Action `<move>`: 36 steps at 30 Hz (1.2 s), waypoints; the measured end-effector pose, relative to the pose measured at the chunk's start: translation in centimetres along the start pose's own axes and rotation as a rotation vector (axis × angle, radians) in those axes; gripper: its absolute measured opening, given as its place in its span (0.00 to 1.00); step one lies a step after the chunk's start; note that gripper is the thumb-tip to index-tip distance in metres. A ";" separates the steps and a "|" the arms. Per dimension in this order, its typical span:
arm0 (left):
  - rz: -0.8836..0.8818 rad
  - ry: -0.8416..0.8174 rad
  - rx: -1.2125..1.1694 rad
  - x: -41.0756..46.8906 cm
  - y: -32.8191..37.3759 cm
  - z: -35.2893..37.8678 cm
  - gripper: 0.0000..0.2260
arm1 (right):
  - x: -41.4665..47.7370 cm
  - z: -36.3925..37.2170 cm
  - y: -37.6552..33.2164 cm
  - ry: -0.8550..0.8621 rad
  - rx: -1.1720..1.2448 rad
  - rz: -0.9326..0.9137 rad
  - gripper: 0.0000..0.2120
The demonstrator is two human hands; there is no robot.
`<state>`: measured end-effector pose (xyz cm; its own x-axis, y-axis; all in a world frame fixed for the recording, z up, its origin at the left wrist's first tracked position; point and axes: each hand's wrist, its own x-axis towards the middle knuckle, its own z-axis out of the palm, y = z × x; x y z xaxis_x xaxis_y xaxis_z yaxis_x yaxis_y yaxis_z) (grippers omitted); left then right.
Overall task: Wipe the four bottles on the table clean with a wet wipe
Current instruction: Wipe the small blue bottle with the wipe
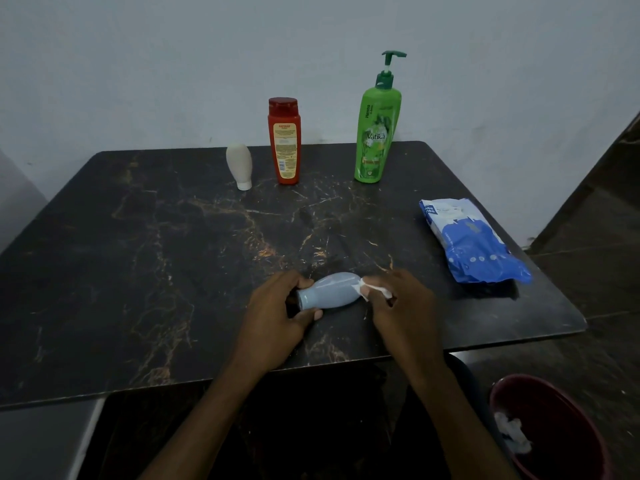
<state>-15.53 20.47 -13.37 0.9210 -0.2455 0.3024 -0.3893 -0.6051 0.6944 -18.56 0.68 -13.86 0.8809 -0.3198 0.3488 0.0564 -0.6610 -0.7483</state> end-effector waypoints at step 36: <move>-0.043 -0.043 -0.003 -0.4 0.2 0.1 0.16 | 0.7 0.3 -1.4 -0.119 -0.124 0.049 0.10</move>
<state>-16.00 20.39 -13.45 0.9364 -0.2517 0.2445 -0.3498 -0.6132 0.7083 -17.86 1.62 -12.76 0.9311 -0.2759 0.2384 -0.0402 -0.7275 -0.6850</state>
